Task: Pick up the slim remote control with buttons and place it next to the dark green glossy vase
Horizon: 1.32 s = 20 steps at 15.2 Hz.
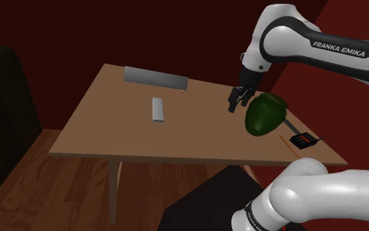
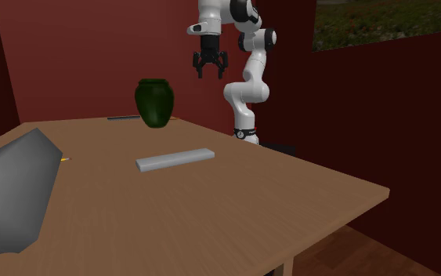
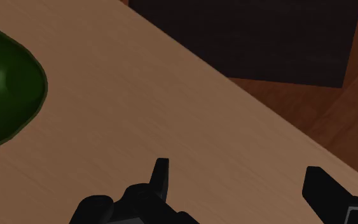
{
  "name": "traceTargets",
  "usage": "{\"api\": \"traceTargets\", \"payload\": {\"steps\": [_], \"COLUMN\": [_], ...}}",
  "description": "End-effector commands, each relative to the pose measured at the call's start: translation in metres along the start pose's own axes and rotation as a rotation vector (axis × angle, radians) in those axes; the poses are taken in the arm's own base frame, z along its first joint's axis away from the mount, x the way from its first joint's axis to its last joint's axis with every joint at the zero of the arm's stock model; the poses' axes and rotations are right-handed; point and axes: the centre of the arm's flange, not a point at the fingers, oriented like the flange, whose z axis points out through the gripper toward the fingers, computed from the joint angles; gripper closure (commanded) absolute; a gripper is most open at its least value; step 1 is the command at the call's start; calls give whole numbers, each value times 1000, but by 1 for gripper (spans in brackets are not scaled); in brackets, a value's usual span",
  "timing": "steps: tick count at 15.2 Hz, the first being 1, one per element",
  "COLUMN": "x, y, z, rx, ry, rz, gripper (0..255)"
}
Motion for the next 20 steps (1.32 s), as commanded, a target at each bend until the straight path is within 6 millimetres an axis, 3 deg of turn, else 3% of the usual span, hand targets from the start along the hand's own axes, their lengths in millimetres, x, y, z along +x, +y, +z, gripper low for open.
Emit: {"api": "traceTargets", "payload": {"steps": [1, 20], "x": [0, 213], "y": [0, -69], "z": [0, 95], "rx": [0, 23], "ry": [0, 41], "rz": [0, 230], "gripper": [0, 0]}}
